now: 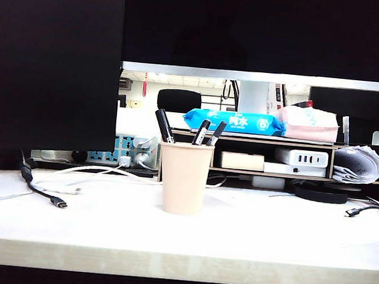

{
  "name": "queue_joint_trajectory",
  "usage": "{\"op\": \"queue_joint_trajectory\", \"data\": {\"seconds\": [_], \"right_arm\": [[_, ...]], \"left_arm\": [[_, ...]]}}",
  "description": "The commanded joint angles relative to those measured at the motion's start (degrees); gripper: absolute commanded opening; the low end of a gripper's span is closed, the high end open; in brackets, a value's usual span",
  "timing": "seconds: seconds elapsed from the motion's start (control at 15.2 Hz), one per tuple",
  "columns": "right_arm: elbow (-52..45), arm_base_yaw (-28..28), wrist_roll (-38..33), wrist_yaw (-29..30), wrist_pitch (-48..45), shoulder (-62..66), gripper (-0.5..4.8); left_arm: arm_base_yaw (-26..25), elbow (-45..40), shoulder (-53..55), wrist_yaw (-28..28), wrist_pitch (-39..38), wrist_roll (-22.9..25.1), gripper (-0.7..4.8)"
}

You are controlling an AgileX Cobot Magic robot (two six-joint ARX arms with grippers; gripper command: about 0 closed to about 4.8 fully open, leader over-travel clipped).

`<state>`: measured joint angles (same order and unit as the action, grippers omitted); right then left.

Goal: Pick up the marker and insert it into the paper cup.

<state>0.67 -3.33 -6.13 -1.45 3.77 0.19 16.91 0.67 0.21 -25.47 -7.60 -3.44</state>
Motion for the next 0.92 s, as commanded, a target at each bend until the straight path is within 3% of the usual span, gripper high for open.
{"op": "queue_joint_trajectory", "data": {"seconds": [0.07,0.59,0.72,0.79,0.92], "right_arm": [[-0.17,-1.88,0.15,0.2,-1.01,-0.02,-0.04],[-0.17,-1.86,0.17,0.09,-1.01,0.0,-0.04],[-0.17,-1.86,0.17,0.07,-0.96,0.0,-0.04],[-0.17,-1.86,0.17,0.09,-1.01,-0.02,-0.04],[-0.17,-1.86,0.17,0.09,-1.01,0.0,-0.04]], "left_arm": [[0.04,-0.07,0.0,-0.24,-0.52,0.02,-0.05],[-0.02,-0.09,0.0,-0.26,-0.55,0.0,-0.05],[-6.43,-0.11,0.0,-1.49,-0.5,0.44,-0.05],[-11.23,-0.11,0.0,0.24,-0.11,0.46,-0.05],[-15.98,-0.13,0.0,3.65,2.62,-0.15,-0.05]]}}
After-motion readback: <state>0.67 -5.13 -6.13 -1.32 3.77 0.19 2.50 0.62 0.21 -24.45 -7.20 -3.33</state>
